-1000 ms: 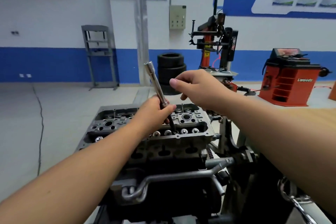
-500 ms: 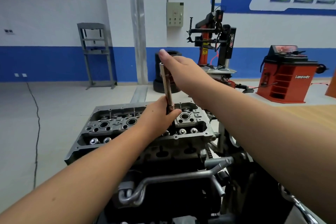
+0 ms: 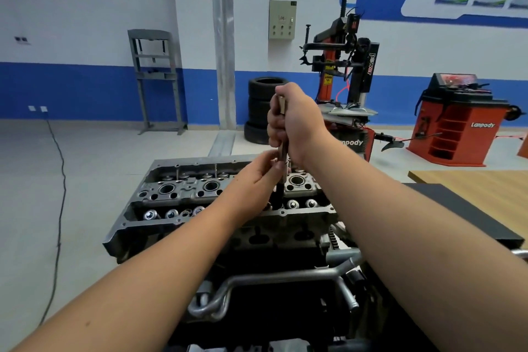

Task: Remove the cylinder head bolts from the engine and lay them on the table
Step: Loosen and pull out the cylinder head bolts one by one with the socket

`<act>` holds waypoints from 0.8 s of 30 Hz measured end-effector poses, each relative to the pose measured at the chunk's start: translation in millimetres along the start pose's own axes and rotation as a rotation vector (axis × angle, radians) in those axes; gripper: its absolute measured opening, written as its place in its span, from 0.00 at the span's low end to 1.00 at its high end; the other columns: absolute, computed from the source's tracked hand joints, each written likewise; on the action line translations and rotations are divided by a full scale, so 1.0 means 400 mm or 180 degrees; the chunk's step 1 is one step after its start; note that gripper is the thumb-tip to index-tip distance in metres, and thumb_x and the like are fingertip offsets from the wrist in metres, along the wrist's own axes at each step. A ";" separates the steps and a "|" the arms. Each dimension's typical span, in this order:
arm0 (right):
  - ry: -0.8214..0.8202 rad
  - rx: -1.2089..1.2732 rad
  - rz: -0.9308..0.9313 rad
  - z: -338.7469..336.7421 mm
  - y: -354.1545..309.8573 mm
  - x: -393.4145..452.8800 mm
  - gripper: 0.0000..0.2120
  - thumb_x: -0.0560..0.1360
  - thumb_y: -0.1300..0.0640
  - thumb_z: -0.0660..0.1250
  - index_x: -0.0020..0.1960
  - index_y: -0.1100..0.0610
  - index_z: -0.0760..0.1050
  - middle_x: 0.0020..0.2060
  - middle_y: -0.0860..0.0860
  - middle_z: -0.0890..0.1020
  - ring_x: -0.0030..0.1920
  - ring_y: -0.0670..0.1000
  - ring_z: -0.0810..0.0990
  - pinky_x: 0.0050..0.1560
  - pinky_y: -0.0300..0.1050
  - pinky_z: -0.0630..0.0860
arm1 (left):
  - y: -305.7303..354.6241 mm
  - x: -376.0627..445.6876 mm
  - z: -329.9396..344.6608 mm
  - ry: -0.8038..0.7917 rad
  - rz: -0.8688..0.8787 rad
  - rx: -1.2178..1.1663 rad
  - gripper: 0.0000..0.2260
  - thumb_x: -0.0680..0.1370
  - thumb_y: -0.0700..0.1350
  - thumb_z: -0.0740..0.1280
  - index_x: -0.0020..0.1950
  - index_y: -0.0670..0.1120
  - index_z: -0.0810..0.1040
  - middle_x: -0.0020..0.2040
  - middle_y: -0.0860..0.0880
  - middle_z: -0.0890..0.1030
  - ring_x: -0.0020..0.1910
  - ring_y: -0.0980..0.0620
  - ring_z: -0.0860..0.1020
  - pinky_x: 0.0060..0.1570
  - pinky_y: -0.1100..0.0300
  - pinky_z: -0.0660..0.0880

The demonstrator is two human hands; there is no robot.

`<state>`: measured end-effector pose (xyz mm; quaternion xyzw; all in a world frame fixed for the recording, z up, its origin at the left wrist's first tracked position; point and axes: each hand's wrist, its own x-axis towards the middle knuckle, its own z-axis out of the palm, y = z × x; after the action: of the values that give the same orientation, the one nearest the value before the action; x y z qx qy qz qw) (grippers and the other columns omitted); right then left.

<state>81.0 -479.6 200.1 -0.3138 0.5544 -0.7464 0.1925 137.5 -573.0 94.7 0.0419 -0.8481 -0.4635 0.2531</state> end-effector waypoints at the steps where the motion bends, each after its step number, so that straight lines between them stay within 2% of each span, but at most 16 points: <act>1: -0.0040 -0.0010 0.0031 0.001 0.000 0.002 0.17 0.79 0.53 0.56 0.32 0.54 0.65 0.23 0.48 0.62 0.25 0.49 0.56 0.29 0.44 0.56 | 0.000 -0.002 -0.003 -0.0062 -0.0002 0.0006 0.09 0.87 0.54 0.57 0.63 0.60 0.75 0.54 0.59 0.84 0.56 0.59 0.81 0.53 0.57 0.76; 5: 0.0126 -0.0204 -0.0069 0.015 0.004 -0.001 0.16 0.79 0.53 0.58 0.33 0.55 0.68 0.22 0.48 0.66 0.24 0.49 0.61 0.29 0.43 0.60 | -0.005 -0.004 -0.005 -0.0048 0.0034 0.0072 0.06 0.86 0.55 0.59 0.58 0.65 0.75 0.50 0.67 0.83 0.48 0.69 0.80 0.47 0.60 0.73; 7: 0.0455 -0.0468 -0.0140 0.025 0.002 -0.001 0.14 0.79 0.53 0.60 0.36 0.57 0.72 0.24 0.49 0.73 0.26 0.49 0.69 0.30 0.42 0.68 | -0.005 -0.001 -0.004 0.0019 0.0071 0.0099 0.05 0.86 0.56 0.60 0.57 0.66 0.74 0.48 0.68 0.83 0.45 0.70 0.80 0.44 0.62 0.72; 9: 0.0693 -0.0547 -0.0110 0.035 0.009 0.002 0.13 0.78 0.51 0.61 0.40 0.57 0.75 0.26 0.49 0.78 0.29 0.50 0.74 0.32 0.43 0.72 | -0.008 0.004 -0.001 0.0053 0.0089 0.0096 0.06 0.86 0.57 0.61 0.59 0.64 0.76 0.48 0.66 0.84 0.45 0.68 0.80 0.44 0.62 0.72; 11: 0.0847 -0.0506 -0.0251 0.041 0.025 0.004 0.14 0.78 0.51 0.59 0.37 0.56 0.72 0.25 0.49 0.73 0.28 0.49 0.70 0.32 0.44 0.69 | -0.012 0.007 0.000 0.0046 0.0116 0.0096 0.08 0.85 0.57 0.62 0.60 0.59 0.78 0.44 0.65 0.83 0.39 0.67 0.79 0.42 0.61 0.71; 13: 0.0918 -0.0476 -0.0478 0.043 0.037 0.009 0.14 0.77 0.53 0.57 0.33 0.54 0.67 0.25 0.48 0.67 0.26 0.48 0.64 0.30 0.44 0.63 | -0.016 0.006 0.001 0.0037 0.0173 0.0125 0.06 0.85 0.57 0.62 0.56 0.59 0.77 0.39 0.66 0.81 0.35 0.67 0.76 0.39 0.63 0.70; 19: 0.0602 -0.0409 -0.0341 0.030 0.033 0.037 0.16 0.76 0.53 0.56 0.29 0.53 0.65 0.23 0.48 0.65 0.23 0.49 0.61 0.25 0.40 0.61 | -0.011 0.005 0.008 0.0194 0.0191 0.0096 0.05 0.84 0.58 0.63 0.51 0.61 0.76 0.39 0.63 0.82 0.33 0.64 0.77 0.37 0.63 0.71; 24: -0.0318 -0.0175 -0.0003 0.021 0.030 0.037 0.19 0.76 0.50 0.58 0.27 0.52 0.66 0.22 0.48 0.64 0.23 0.49 0.59 0.23 0.38 0.60 | -0.014 0.004 0.007 0.0497 0.0054 -0.0139 0.04 0.81 0.56 0.69 0.53 0.58 0.78 0.44 0.57 0.86 0.36 0.62 0.80 0.38 0.62 0.72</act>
<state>75.1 -498.7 194.2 -0.3561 0.5643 -0.7144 0.2108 134.0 -574.4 89.6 0.0652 -0.8158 -0.4750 0.3233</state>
